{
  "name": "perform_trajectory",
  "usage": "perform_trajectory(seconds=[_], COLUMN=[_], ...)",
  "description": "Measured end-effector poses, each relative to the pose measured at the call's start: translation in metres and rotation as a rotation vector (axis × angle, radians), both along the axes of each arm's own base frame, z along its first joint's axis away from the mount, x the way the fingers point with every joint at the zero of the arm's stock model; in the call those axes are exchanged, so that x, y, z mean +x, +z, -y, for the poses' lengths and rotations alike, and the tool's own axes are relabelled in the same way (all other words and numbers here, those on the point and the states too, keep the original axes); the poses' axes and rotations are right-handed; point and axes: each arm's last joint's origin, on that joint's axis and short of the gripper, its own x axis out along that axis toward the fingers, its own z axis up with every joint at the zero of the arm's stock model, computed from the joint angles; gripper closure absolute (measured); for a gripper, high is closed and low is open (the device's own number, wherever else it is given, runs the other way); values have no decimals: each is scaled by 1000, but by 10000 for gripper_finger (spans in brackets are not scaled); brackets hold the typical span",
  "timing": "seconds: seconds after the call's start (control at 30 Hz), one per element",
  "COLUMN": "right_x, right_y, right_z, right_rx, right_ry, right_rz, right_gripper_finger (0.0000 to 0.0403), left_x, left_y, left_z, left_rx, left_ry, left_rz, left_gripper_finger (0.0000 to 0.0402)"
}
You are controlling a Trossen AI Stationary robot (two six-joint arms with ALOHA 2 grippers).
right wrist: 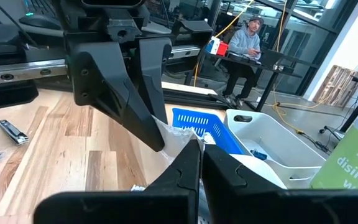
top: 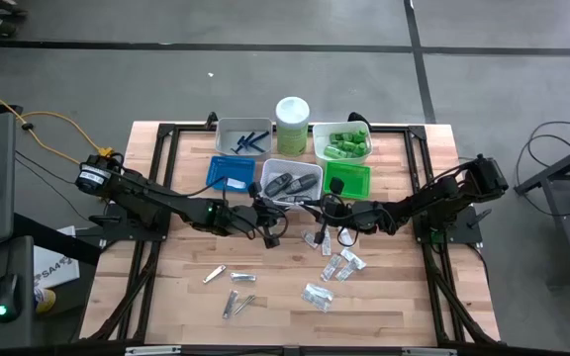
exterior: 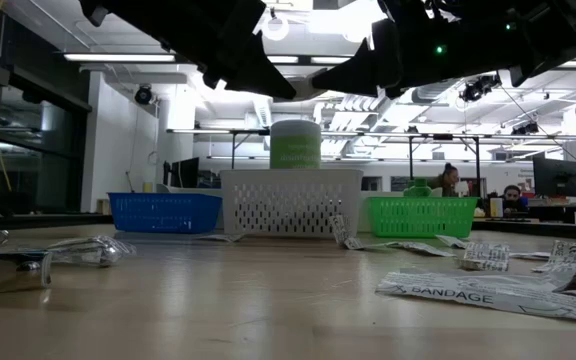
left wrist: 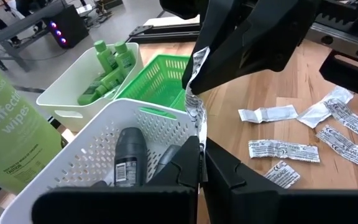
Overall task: Pick & Place Travel size toiletries
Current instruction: Put the white bandage into the blue bin
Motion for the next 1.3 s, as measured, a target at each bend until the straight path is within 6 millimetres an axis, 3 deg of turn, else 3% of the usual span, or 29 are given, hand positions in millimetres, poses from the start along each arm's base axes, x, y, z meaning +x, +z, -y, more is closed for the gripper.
perform_trajectory(seconds=[0.13, 0.33, 0.47, 0.6, 1.0, 1.3], right_x=[0, 0, -3, -9, -19, -20], right_y=[0, 0, 3, 10, 19, 16], right_z=[0, 0, -2, -3, -1, -2], right_rx=[26, 51, 42, 25, 62, 67], right_ry=[-2, -13, -79, -132, -141, -141], right_rz=[9, 19, 19, -6, -41, -63], right_gripper_finger=[362, 250, 184, 145, 133, 133], left_x=[-1, -3, -10, -22, -67, -72], left_y=[-2, -6, -9, -9, -24, -31], left_z=[-1, -2, -6, -11, -62, -98], left_rx=[11, 41, 74, 106, -112, -238], left_ry=[10, 58, 162, 272, 617, 659], left_rz=[-29, -64, -117, -179, -435, -555], left_gripper_finger=[399, 400, 400, 401, 401, 401])
